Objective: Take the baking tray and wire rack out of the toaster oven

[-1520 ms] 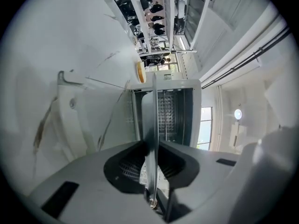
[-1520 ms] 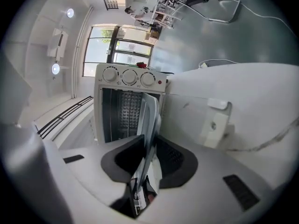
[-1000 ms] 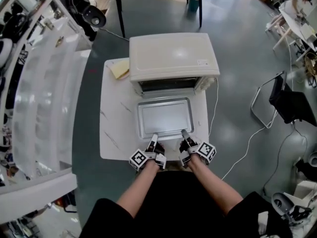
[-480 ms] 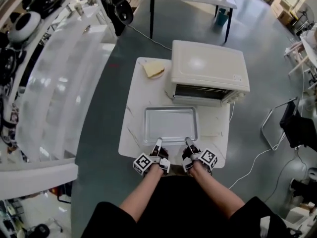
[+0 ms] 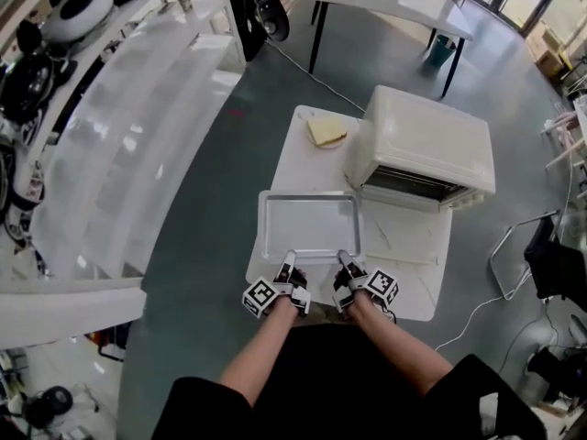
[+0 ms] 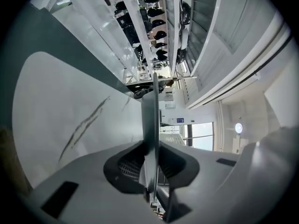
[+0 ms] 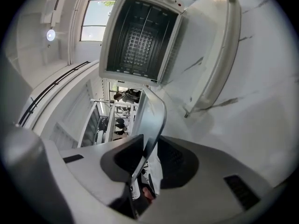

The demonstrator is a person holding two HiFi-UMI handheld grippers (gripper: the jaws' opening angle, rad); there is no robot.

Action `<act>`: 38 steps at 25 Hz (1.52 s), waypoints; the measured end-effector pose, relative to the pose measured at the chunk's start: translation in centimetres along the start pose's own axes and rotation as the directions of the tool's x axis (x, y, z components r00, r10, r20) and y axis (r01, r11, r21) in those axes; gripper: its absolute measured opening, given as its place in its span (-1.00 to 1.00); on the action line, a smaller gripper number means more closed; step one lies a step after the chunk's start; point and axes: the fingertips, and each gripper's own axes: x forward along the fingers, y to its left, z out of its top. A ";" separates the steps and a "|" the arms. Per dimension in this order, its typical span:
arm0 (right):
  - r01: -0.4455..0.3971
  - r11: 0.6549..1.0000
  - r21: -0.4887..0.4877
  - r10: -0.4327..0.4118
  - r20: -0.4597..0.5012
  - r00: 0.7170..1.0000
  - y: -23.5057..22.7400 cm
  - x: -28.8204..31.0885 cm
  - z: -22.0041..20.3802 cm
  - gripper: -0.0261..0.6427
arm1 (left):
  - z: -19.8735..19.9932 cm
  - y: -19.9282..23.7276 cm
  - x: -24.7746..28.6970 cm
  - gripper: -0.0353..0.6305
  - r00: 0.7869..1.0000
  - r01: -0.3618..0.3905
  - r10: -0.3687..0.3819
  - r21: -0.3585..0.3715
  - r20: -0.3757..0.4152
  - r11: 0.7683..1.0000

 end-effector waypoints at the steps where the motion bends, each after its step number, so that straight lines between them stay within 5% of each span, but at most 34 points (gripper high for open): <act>1: 0.004 1.000 0.001 -0.004 -0.006 1.000 0.0 0.7 -0.4 -0.60 | 0.8 0.3 0.0 -0.64 1.000 -0.008 0.008 0.001 0.004 1.000; 10: 0.061 0.997 0.040 -0.061 -0.010 0.998 -1.2 6.4 -2.7 -0.60 | 5.8 3.2 1.8 -0.63 0.996 -0.086 0.086 -0.013 0.007 0.996; 23: 0.172 0.985 0.019 -0.173 0.019 0.985 -4.0 8.8 -2.2 -0.57 | 6.7 6.9 4.7 -0.62 0.981 -0.173 0.173 0.000 -0.083 0.985; 27: 0.251 0.966 -0.061 -0.255 -0.060 0.965 -5.5 8.8 -3.2 -0.57 | 6.6 9.1 4.4 -0.62 0.946 -0.294 0.297 0.046 -0.126 0.955; 29: 0.279 0.955 -0.096 -0.286 -0.071 0.956 -5.8 8.8 -3.4 -0.57 | 6.3 9.2 4.6 -0.62 0.920 -0.331 0.349 0.125 -0.178 0.935; 33: 0.343 0.938 -0.054 -0.346 -0.085 0.934 -6.5 9.0 -3.7 -0.56 | 6.4 9.6 4.7 -0.60 0.863 -0.386 0.435 0.220 -0.258 0.896; 38: 0.402 0.915 -0.031 -0.403 -0.122 0.907 -6.8 9.0 -4.2 -0.52 | 6.4 10.1 4.5 -0.59 0.825 -0.419 0.482 0.252 -0.295 0.872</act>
